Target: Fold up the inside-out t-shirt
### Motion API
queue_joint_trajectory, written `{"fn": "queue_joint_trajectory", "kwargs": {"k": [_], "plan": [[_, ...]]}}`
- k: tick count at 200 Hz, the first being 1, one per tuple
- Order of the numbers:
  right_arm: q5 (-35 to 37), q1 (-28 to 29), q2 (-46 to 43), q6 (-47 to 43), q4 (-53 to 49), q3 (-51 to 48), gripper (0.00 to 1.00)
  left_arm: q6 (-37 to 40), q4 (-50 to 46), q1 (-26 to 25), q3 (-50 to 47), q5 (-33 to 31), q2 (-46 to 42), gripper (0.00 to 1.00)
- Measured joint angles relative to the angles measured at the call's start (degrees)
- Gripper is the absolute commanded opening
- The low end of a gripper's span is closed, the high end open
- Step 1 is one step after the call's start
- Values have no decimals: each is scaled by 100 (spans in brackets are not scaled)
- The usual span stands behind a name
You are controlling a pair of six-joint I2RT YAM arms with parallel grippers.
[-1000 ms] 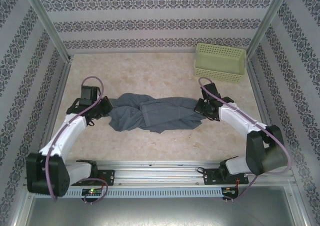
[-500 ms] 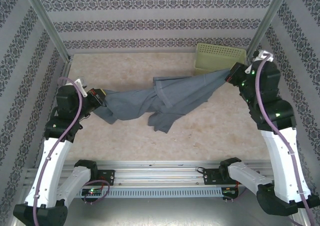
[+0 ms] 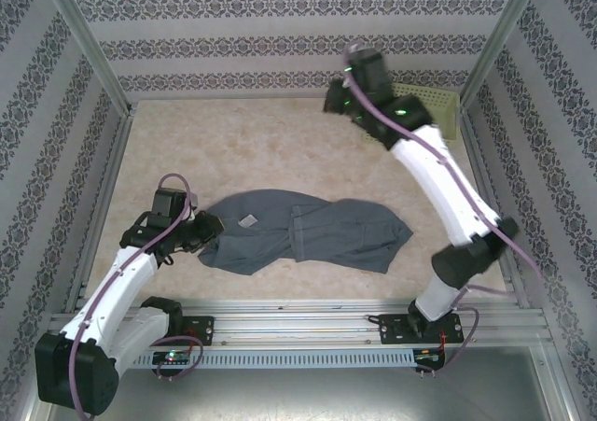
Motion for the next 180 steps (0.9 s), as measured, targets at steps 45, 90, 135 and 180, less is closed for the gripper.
{"fn": "queue_joint_trajectory", "kwargs": {"k": [45,90,135,180], "plan": [[-103,-131,-715,415,275,-2638,31,717,-920,-1056,1305,-1102,380,68],[-170,-925,-2686,861,564,-4256,39,876,-304,-2734,2214,-1412,1888,70],[-302,-1058,-3272,953,603,-5204,44,776,404,-3497,2616,-1370,3604,63],[-374,-1113,-3609,1054,590,-5877,47,629,798,-3775,3112,-1318,4468,52]]}}
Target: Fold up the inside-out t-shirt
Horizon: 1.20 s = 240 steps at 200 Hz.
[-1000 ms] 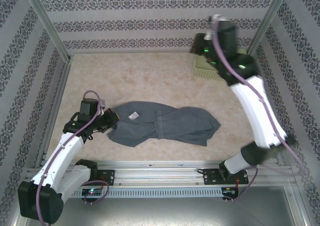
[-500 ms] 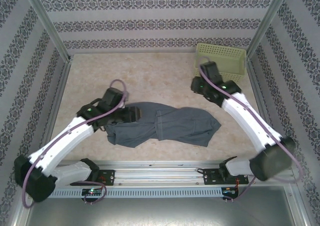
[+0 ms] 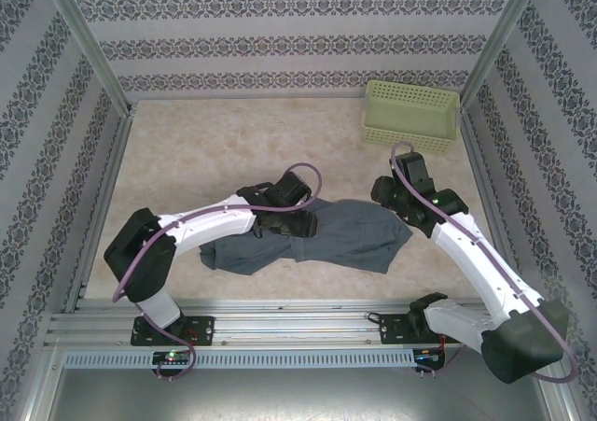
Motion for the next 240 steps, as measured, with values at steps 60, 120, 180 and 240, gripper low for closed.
{"fn": "queue_joint_trajectory", "kwargs": {"k": [60,120,180,240], "plan": [[-94,-59,-92,44,7,-260,51,-107,-74,-11,142,-118,330,63],[-98,-59,-101,46,7,-262,51,-203,-74,-13,177,-179,444,54],[-96,-127,-219,46,7,-286,51,-258,-76,-52,310,-164,579,16],[-146,-131,-109,149,11,-542,51,-151,-210,-50,413,-511,48,0]]}}
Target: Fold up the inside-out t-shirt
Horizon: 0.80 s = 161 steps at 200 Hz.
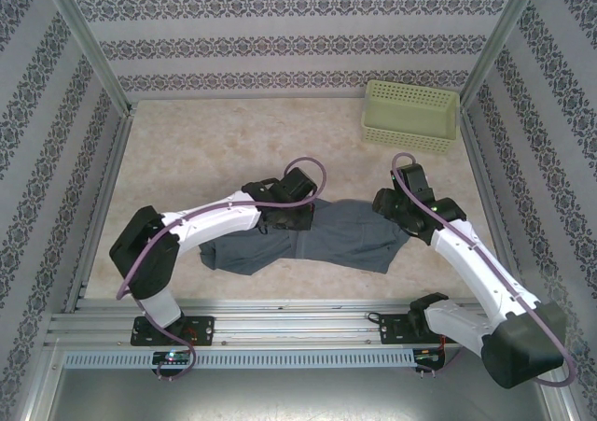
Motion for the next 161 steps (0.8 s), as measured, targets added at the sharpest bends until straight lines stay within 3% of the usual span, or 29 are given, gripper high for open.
{"fn": "queue_joint_trajectory", "kwargs": {"k": [38,57,76,99,107,123,161], "plan": [[-13,0,44,9,39,-20,53,68,-72,55,63,-208,-546,0],[-42,0,44,4,46,-42,58,116,-199,334,11,-393,-1231,0],[-186,0,46,0,118,-74,60,127,-258,1241,-170,-667,-2332,0],[-345,59,149,4,295,-74,62,59,-326,3082,-638,-909,-3491,0],[-369,129,243,9,350,-74,63,42,-415,3512,-835,-931,-3679,0],[-417,356,525,20,450,-70,63,39,-601,3908,-1215,-881,-3801,0],[-463,811,1506,44,555,136,63,46,-874,4221,-2090,-538,-3528,0]]}}
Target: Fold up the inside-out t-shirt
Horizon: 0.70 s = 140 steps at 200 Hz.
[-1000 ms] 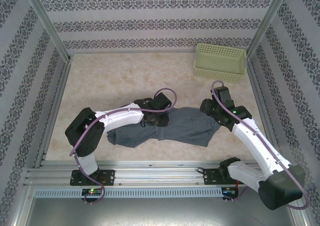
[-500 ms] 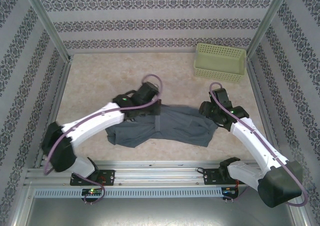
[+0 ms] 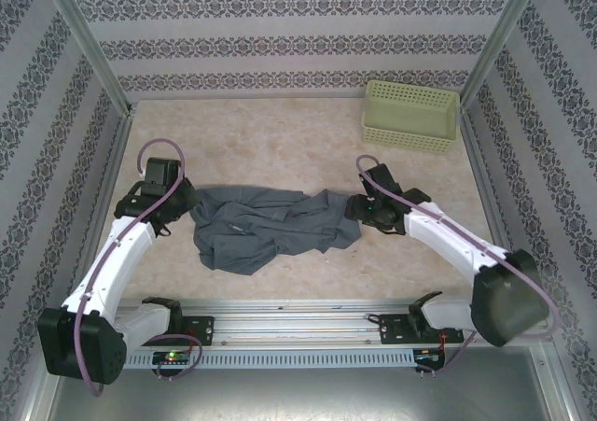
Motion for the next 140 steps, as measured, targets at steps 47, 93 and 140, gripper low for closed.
{"fn": "queue_joint_trajectory", "kwargs": {"k": [47,93,140], "plan": [[2,131,802,0,107,514,65,42,-50,37,-48,144,0,0],[63,111,1453,15,42,732,62,72,-57,111,13,192,0,0],[-4,-87,1528,170,225,697,0,101,-98,216,306,254,0,0]]}}
